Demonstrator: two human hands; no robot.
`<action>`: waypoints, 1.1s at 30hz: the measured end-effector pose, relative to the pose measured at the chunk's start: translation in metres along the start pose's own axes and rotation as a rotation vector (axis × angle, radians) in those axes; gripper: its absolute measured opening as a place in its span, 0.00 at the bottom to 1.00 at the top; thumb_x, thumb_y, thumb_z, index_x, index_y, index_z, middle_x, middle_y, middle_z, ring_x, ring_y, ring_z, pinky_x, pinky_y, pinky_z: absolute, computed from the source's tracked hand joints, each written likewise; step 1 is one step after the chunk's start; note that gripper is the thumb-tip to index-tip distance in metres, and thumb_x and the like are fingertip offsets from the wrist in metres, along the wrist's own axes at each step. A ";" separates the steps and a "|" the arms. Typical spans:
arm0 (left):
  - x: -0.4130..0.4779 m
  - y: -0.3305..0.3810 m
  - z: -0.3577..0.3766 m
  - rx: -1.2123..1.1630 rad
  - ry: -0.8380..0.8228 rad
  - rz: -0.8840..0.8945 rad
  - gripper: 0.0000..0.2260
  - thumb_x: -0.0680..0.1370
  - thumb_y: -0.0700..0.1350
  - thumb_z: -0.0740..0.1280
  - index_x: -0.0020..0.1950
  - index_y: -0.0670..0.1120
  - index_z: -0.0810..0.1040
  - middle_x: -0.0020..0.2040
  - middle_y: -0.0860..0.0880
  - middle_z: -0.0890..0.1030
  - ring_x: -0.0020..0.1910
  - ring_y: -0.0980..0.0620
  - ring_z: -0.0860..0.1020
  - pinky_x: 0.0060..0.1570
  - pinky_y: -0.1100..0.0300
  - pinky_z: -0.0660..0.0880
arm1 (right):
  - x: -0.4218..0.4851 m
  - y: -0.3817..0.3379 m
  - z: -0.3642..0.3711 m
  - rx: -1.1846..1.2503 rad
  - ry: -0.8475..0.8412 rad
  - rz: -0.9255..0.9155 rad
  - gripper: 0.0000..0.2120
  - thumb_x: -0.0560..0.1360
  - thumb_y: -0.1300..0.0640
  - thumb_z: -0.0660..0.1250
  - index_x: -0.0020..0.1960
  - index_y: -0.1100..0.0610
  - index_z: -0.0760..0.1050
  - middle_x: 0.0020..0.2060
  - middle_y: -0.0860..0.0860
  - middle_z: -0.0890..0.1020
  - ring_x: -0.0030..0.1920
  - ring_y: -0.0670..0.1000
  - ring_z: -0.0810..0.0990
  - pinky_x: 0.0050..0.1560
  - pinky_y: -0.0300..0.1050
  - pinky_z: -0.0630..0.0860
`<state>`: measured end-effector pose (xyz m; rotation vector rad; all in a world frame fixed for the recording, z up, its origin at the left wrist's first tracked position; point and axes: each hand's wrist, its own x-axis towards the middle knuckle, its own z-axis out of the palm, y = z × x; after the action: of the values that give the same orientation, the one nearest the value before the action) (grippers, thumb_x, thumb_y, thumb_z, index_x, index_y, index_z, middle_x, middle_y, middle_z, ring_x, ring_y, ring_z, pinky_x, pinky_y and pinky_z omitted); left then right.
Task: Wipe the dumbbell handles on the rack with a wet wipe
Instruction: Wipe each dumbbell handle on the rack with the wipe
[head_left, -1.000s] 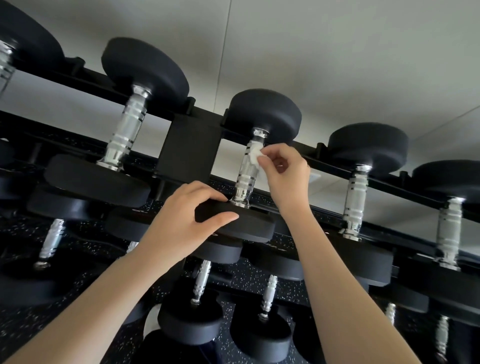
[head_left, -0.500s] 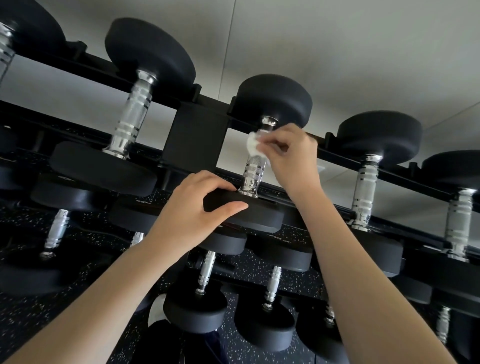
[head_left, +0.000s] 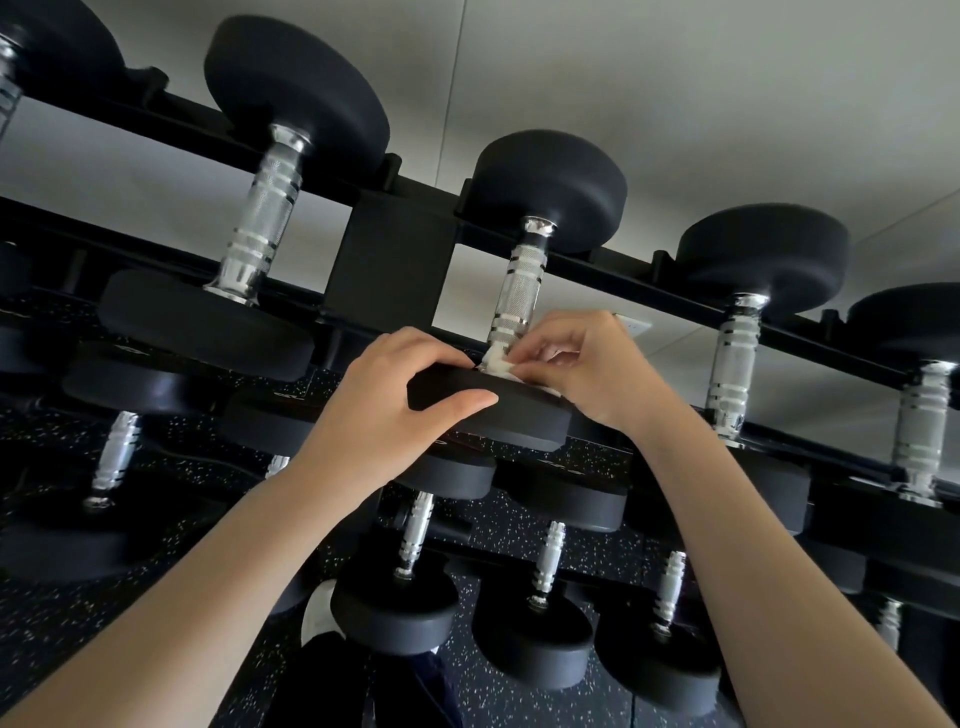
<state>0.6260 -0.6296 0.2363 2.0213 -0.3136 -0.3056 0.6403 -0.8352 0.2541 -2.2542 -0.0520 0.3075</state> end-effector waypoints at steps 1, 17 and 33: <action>0.000 0.000 0.000 -0.001 0.000 -0.002 0.21 0.67 0.65 0.65 0.51 0.53 0.80 0.49 0.60 0.77 0.54 0.61 0.74 0.56 0.60 0.72 | -0.002 0.001 -0.001 0.014 0.005 0.008 0.13 0.68 0.64 0.74 0.37 0.46 0.80 0.38 0.46 0.81 0.41 0.50 0.80 0.48 0.48 0.79; 0.000 0.001 0.000 0.011 -0.002 -0.014 0.20 0.66 0.66 0.64 0.50 0.56 0.80 0.50 0.62 0.77 0.54 0.62 0.74 0.53 0.70 0.69 | -0.007 0.023 0.017 0.364 0.245 0.150 0.08 0.69 0.69 0.71 0.39 0.57 0.77 0.37 0.52 0.82 0.40 0.46 0.80 0.44 0.36 0.76; -0.001 0.002 0.002 -0.008 0.002 -0.016 0.18 0.66 0.65 0.65 0.50 0.58 0.79 0.51 0.62 0.77 0.55 0.64 0.74 0.52 0.76 0.65 | 0.061 0.023 0.010 0.694 0.676 0.218 0.10 0.72 0.68 0.68 0.40 0.54 0.77 0.39 0.52 0.81 0.42 0.50 0.78 0.49 0.55 0.79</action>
<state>0.6239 -0.6315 0.2378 2.0167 -0.2944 -0.3141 0.6958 -0.8340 0.2177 -1.5661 0.5710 -0.3003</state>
